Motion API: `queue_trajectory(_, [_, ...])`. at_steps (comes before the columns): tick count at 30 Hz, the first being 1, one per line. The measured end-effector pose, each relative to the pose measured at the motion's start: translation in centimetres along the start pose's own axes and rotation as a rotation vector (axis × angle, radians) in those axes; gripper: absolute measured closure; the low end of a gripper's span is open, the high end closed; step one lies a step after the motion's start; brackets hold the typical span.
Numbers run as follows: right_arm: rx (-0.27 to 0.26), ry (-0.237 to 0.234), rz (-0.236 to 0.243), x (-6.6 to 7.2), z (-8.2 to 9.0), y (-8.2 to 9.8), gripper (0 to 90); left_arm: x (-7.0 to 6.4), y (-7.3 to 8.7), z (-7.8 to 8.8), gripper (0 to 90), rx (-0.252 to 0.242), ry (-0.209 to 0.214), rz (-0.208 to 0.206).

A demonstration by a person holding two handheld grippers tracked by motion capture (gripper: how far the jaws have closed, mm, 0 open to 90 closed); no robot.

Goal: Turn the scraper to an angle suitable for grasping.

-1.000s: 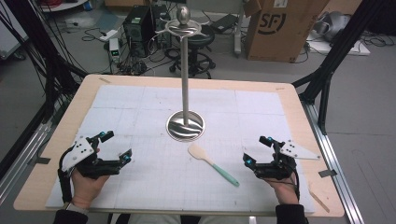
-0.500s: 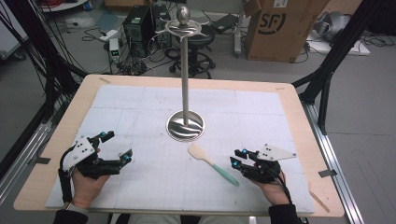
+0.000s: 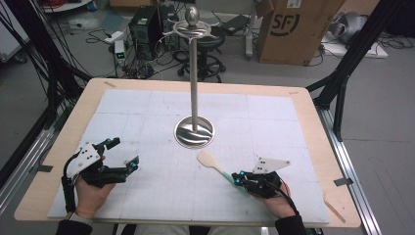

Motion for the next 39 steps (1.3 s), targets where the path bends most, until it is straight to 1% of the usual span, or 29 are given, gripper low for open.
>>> queue_trajectory(3, [0.045, 0.008, 0.007, 0.2, -0.5, 0.6, 89.5, 0.0, 0.1, 0.0, 6.1, 0.004, 0.0, 0.001])
queue_trajectory(4, [0.046, -0.004, 0.0, 0.3, -0.6, 0.7, 89.5, 0.0, 0.1, -0.1, 6.1, 0.004, 0.002, 0.002])
queue_trajectory(5, [0.048, -0.012, 0.004, 0.4, -0.7, 0.7, 89.5, -0.1, 0.1, -0.1, 6.1, 0.003, 0.005, 0.003])
queue_trajectory(7, [0.065, -0.02, 0.004, 0.6, -0.9, 0.9, 89.5, -0.3, 0.0, 0.0, 6.1, -0.001, 0.022, 0.002])
queue_trajectory(9, [0.079, -0.036, 0.002, 0.8, -1.1, 1.1, 89.5, -0.3, 0.0, 0.0, 6.1, -0.003, 0.023, 0.001])
queue_trajectory(11, [0.103, -0.033, 0.003, 0.9, -1.3, 1.4, 89.6, -0.4, 0.0, -0.1, 6.1, 0.001, 0.025, 0.005])
queue_trajectory(12, [0.124, -0.04, 0.002, 0.9, -1.4, 1.7, 89.6, -0.3, 0.1, -0.1, 6.1, 0.003, 0.02, 0.002])
queue_trajectory(14, [0.154, -0.042, 0.003, 0.8, -1.4, 2.1, 89.7, -0.2, 0.1, -0.1, 6.1, 0.003, 0.017, 0.003])
queue_trajectory(16, [0.158, -0.044, -0.012, 0.5, -1.2, 2.2, 89.7, -0.2, 0.1, -0.1, 6.1, 0.006, 0.018, 0.004])
queue_trajectory(18, [0.17, -0.017, -0.02, 0.0, -1.0, 2.2, 89.7, -0.2, 0.2, -0.1, 6.1, 0.009, 0.016, 0.006])
queue_trajectory(21, [0.161, 0.038, -0.04, -1.5, -0.5, 2.4, 89.8, -0.2, 0.2, -0.1, 6.1, 0.011, 0.015, 0.007])
queue_trajectory(25, [0.142, 0.129, -0.047, -3.6, 0.1, 2.5, 89.8, -0.2, 0.2, -0.2, 6.1, 0.015, 0.014, 0.007])
queue_trajectory(26, [0.14, 0.161, -0.047, -4.2, 0.1, 2.5, 89.8, -0.2, 0.3, -0.2, 6.1, 0.016, 0.014, 0.008])
queue_trajectory(29, [0.132, 0.205, -0.061, -5.2, 0.2, 2.5, 89.8, -0.2, 0.3, -0.2, 6.1, 0.017, 0.014, 0.009])
queue_trajectory(31, [0.135, 0.202, -0.071, -5.2, 0.2, 2.4, 89.9, -0.2, 0.3, -0.2, 6.1, 0.017, 0.013, 0.008])
queue_trajectory(32, [0.132, 0.191, -0.074, -5.1, 0.2, 2.3, 89.9, -0.2, 0.3, -0.3, 6.1, 0.019, 0.012, 0.009])
queue_trajectory(34, [0.097, 0.172, -0.085, -4.9, 0.0, 1.6, 89.9, -0.2, 0.4, -0.3, 6.1, 0.025, 0.012, 0.011])
queue_trajectory(35, [0.075, 0.162, -0.09, -4.7, -0.2, 0.9, 89.9, -0.2, 0.5, -0.4, 6.1, 0.025, 0.01, 0.012])
queue_trajectory(37, [0.067, 0.151, -0.077, -4.5, -1.0, 0.0, 89.9, -0.2, 0.5, -0.4, 6.1, 0.026, 0.009, 0.012])
queue_trajectory(39, [0.077, 0.139, -0.058, -4.3, -2.3, -0.7, 89.9, -0.2, 0.5, -0.3, 6.1, 0.026, 0.008, 0.012])
Point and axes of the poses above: each handheld gripper's, and its own axes: z roughly backward along the jaws, y roughly out of its underside, x roughly to its left, the point moved 10 cm from there along -z, roughly forward along the jaws, and after that the axes turned 3 degrees about -x, right-handed, at the moved point
